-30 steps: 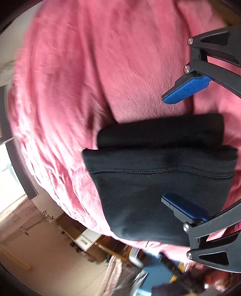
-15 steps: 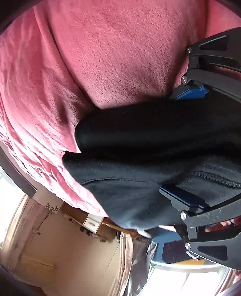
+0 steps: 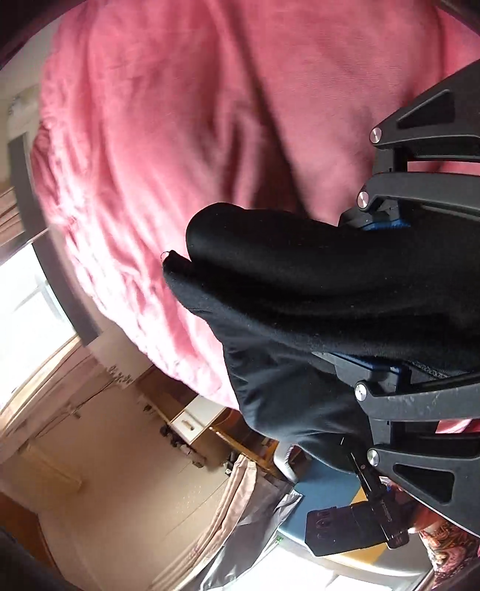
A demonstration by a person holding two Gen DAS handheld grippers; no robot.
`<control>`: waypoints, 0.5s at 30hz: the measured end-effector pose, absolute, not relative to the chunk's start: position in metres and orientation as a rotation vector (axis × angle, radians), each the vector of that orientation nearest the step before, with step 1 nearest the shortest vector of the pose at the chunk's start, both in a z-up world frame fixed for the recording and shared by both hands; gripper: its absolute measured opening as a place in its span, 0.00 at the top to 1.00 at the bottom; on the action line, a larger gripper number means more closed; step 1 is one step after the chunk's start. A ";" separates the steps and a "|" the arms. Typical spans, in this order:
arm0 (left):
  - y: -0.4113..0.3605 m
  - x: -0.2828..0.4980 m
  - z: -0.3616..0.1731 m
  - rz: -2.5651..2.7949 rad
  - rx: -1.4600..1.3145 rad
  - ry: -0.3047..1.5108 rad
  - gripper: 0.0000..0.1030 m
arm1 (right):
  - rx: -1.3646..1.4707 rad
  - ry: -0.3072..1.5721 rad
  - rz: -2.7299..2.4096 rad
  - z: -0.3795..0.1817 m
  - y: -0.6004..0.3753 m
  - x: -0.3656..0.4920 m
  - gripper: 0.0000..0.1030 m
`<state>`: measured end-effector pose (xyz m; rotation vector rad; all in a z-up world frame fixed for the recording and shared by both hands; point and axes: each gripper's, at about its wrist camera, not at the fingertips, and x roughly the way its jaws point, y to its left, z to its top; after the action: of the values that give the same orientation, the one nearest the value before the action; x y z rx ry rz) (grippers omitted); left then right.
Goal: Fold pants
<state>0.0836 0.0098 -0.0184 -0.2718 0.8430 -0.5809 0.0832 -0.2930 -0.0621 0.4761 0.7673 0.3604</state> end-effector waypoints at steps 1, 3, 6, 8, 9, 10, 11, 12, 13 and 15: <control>0.010 0.087 -0.014 -0.578 -0.263 0.828 0.67 | 0.463 0.744 0.366 -0.055 -0.293 0.089 0.52; 0.013 0.096 -0.003 -0.572 -0.253 0.800 0.67 | 0.452 0.716 0.374 -0.047 -0.291 0.102 0.52; 0.018 0.123 0.011 -0.553 -0.244 0.771 0.67 | 0.449 0.687 0.382 -0.036 -0.286 0.131 0.52; 0.019 0.140 0.019 -0.542 -0.239 0.756 0.67 | 0.428 0.662 0.385 -0.030 -0.285 0.149 0.52; 0.020 0.151 0.022 -0.530 -0.227 0.745 0.67 | 0.423 0.654 0.384 -0.028 -0.284 0.159 0.52; 0.022 0.160 0.023 -0.524 -0.223 0.740 0.67 | 0.425 0.647 0.384 -0.027 -0.283 0.171 0.52; 0.021 0.169 0.025 -0.520 -0.221 0.734 0.66 | 0.427 0.642 0.383 -0.026 -0.282 0.180 0.52; 0.022 0.183 0.026 -0.514 -0.221 0.731 0.67 | 0.429 0.639 0.379 -0.026 -0.283 0.190 0.52; 0.022 0.191 0.025 -0.511 -0.226 0.729 0.67 | 0.431 0.637 0.376 -0.027 -0.284 0.200 0.52; 0.022 0.213 0.024 -0.498 -0.229 0.716 0.67 | 0.431 0.634 0.367 -0.030 -0.283 0.221 0.52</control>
<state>0.2126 0.0217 0.0238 -0.2285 0.7160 -0.4981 0.2211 -0.2828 -0.0305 0.4310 0.6339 0.3670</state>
